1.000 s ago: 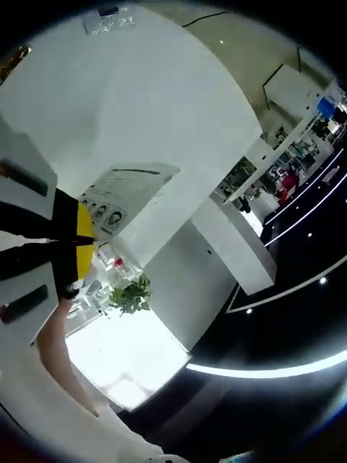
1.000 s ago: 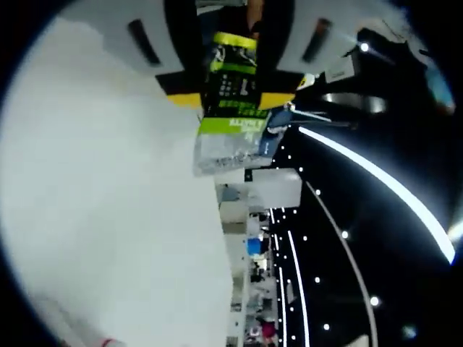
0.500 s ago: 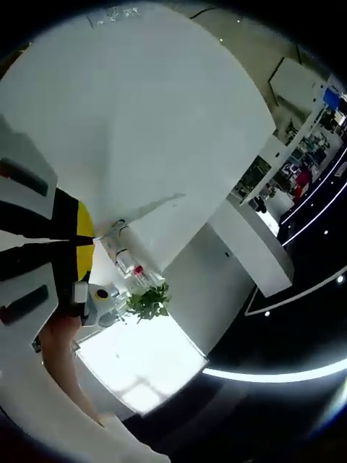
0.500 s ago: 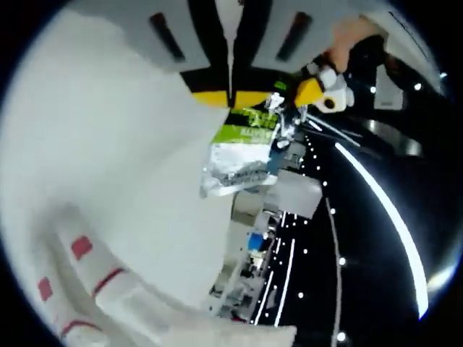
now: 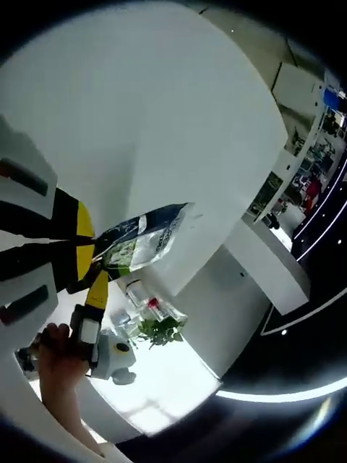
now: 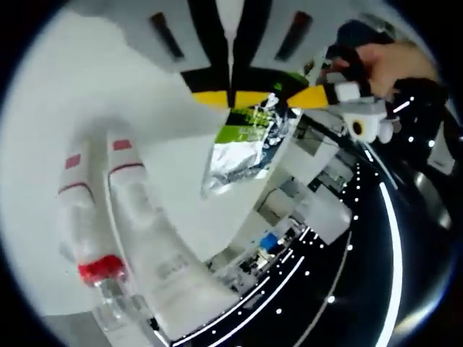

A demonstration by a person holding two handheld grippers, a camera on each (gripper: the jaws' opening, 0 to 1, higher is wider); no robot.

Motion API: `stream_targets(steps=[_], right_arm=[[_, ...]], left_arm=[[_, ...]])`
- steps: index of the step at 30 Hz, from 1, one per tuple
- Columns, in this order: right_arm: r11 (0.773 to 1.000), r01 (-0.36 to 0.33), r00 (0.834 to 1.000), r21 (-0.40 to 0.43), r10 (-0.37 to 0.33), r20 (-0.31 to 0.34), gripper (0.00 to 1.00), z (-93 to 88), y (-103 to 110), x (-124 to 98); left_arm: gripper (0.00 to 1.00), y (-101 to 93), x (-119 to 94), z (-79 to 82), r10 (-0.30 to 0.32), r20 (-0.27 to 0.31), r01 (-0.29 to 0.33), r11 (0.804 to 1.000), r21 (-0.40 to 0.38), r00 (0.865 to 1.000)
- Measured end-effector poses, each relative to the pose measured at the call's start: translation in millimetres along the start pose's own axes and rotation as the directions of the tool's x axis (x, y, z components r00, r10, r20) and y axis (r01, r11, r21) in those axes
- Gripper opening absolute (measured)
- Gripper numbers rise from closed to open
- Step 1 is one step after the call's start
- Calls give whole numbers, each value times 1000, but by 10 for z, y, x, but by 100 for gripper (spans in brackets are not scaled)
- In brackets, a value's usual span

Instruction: Arrange the skincare products in the storage area until every visible bottle or jar stands upright without overlapping.

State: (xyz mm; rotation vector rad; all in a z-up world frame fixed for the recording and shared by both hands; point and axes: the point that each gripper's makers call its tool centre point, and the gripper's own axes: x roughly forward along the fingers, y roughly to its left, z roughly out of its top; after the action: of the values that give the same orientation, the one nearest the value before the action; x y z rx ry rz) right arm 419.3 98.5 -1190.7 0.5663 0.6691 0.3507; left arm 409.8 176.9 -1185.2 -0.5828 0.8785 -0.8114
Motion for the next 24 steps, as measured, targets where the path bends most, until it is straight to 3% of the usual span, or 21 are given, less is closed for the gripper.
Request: stream_targets(steps=[12, 24], right_arm=[[992, 102, 995, -77, -102, -4, 0, 124, -251, 146], [978, 192, 981, -78, -195, -22, 0, 118, -551, 227]], left_arm=[[0, 178, 322, 45, 52, -37, -51, 999, 12, 998], [0, 286, 626, 0, 84, -97, -82, 996, 28, 992]])
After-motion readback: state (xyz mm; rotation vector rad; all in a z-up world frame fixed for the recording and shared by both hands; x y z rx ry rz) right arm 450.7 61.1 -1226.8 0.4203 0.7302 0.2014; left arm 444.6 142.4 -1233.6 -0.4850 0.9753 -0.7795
